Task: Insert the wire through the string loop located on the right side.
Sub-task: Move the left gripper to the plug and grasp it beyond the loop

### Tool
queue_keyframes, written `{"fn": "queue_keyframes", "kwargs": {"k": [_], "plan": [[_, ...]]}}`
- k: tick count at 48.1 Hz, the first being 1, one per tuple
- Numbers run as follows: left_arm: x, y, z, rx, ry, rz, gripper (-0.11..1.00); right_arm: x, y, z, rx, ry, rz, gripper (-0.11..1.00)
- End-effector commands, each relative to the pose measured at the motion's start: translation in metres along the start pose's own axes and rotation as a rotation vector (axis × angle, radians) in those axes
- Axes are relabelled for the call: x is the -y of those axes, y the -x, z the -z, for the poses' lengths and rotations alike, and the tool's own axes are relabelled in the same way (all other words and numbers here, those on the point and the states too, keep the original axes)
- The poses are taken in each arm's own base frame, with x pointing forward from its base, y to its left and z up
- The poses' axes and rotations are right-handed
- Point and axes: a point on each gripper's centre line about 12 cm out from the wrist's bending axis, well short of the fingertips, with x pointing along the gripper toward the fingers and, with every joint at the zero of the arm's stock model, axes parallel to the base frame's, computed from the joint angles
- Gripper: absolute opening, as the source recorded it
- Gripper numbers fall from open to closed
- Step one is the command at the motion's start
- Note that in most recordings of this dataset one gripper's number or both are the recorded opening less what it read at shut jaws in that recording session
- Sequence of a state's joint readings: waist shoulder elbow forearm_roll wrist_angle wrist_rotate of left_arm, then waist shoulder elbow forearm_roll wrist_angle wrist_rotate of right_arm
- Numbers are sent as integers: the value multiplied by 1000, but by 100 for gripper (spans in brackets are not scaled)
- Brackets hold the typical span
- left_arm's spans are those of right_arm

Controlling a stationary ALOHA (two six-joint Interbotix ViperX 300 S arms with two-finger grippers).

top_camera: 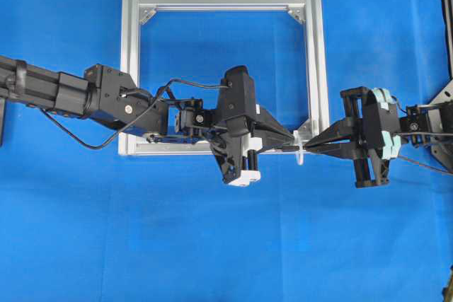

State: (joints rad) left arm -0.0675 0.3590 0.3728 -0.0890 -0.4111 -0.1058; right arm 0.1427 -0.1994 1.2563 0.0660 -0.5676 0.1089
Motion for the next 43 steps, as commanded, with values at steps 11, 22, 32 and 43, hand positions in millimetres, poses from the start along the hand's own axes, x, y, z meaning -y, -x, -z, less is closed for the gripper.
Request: {"fn": "queue_keyframes", "kwargs": {"k": [11, 22, 32, 43], "plan": [[2, 2, -13, 33, -4, 6, 65, -2, -2, -9, 33, 3, -8, -4], [2, 2, -12, 30, -4, 6, 84, -2, -2, -9, 33, 4, -8, -4], [2, 1, -10, 18, -5, 6, 84, -2, -2, -9, 33, 5, -9, -4], [-1, -10, 12, -17, -6, 0, 84, -2, -2, -9, 33, 4, -8, -4]]}}
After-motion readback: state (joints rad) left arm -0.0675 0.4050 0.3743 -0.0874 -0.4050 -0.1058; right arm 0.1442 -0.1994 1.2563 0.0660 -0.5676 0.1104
